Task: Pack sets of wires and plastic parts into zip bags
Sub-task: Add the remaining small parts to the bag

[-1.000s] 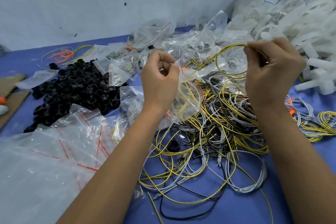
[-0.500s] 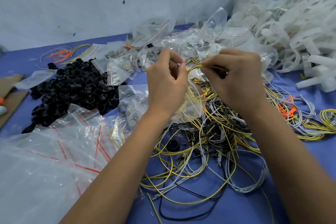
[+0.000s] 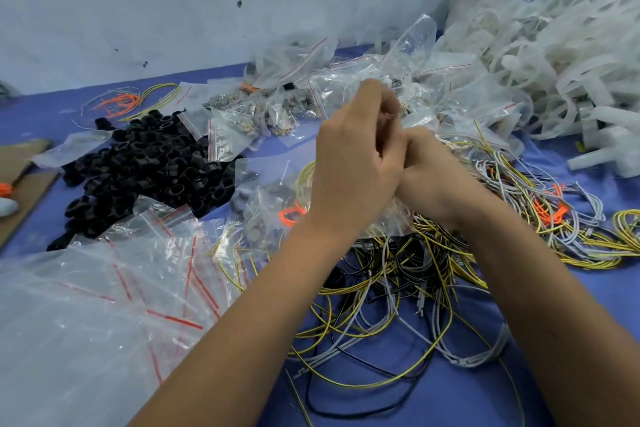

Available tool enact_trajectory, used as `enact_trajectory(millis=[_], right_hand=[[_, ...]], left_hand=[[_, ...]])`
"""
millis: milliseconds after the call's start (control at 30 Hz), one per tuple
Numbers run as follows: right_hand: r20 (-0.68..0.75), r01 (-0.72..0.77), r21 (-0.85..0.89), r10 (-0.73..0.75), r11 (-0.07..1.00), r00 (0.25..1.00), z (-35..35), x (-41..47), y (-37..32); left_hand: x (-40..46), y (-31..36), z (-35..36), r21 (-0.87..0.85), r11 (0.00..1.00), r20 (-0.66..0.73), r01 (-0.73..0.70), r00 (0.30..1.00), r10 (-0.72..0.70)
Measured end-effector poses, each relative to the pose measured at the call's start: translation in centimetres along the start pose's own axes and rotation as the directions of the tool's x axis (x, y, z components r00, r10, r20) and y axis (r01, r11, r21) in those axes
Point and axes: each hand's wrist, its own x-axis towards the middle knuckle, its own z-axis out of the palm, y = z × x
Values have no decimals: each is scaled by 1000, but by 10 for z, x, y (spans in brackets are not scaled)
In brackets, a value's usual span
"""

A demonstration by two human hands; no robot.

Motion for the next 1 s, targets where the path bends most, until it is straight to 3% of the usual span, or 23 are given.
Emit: enact_trajectory(millis=[200, 400, 533, 733, 867, 933, 1000], right_hand=[[-96, 117, -80, -124, 990, 988, 15, -5, 10], [-53, 85, -23, -86, 996, 995, 14, -3, 12], [-76, 71, -119, -80, 990, 994, 12, 1, 22], [-248, 49, -145, -84, 988, 965, 8, 1, 29], [-419, -32, 44, 47, 999, 907, 2, 3, 23], [-390, -154, 187, 217, 970, 895, -2, 5, 21], [-292, -234, 177, 279, 956, 915, -6, 6, 22]], left_hand=[[-5, 12, 5, 4, 997, 45, -73, 996, 73], [-6, 13, 5, -4, 999, 23, -41, 999, 41], [-9, 14, 6, -4, 1000, 3, -14, 1000, 14], [-12, 13, 7, -34, 998, 36, 43, 998, -42], [-13, 10, 6, -37, 994, 14, 106, 994, -106], [-13, 9, 6, 14, 990, -15, 137, 990, -137], [-14, 6, 7, 95, 978, -45, 185, 982, -181]])
